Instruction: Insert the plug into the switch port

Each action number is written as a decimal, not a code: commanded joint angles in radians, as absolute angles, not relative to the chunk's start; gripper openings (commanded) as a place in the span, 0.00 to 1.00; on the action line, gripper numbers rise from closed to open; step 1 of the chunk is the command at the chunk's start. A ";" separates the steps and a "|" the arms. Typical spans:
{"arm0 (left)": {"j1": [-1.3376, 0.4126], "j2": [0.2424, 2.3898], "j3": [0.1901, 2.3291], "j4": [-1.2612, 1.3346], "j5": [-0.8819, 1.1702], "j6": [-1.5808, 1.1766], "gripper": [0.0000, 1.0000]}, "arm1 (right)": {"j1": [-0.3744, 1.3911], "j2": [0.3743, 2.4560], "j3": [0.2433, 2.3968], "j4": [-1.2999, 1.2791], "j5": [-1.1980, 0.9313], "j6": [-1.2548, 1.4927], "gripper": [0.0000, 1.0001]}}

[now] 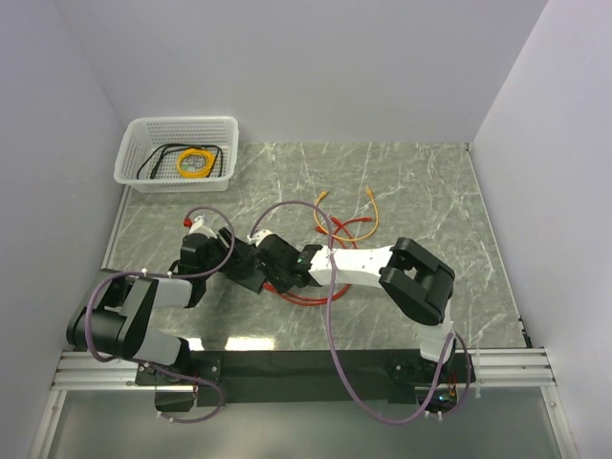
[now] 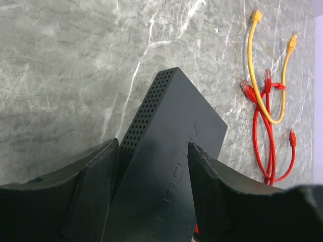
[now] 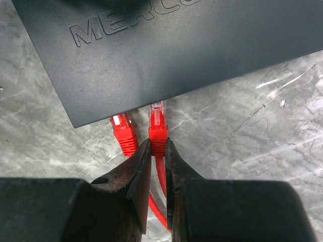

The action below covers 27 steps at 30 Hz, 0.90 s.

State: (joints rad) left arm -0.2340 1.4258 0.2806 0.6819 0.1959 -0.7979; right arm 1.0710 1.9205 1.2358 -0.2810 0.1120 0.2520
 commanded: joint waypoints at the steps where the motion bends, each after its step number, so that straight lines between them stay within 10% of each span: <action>1: -0.233 1.445 0.270 0.735 0.227 -0.785 0.62 | 1.080 1.931 1.298 -0.275 0.132 0.249 0.00; 27: -0.235 1.451 0.233 0.793 0.305 -0.793 0.46 | 1.080 1.871 1.266 -0.111 0.018 0.143 0.00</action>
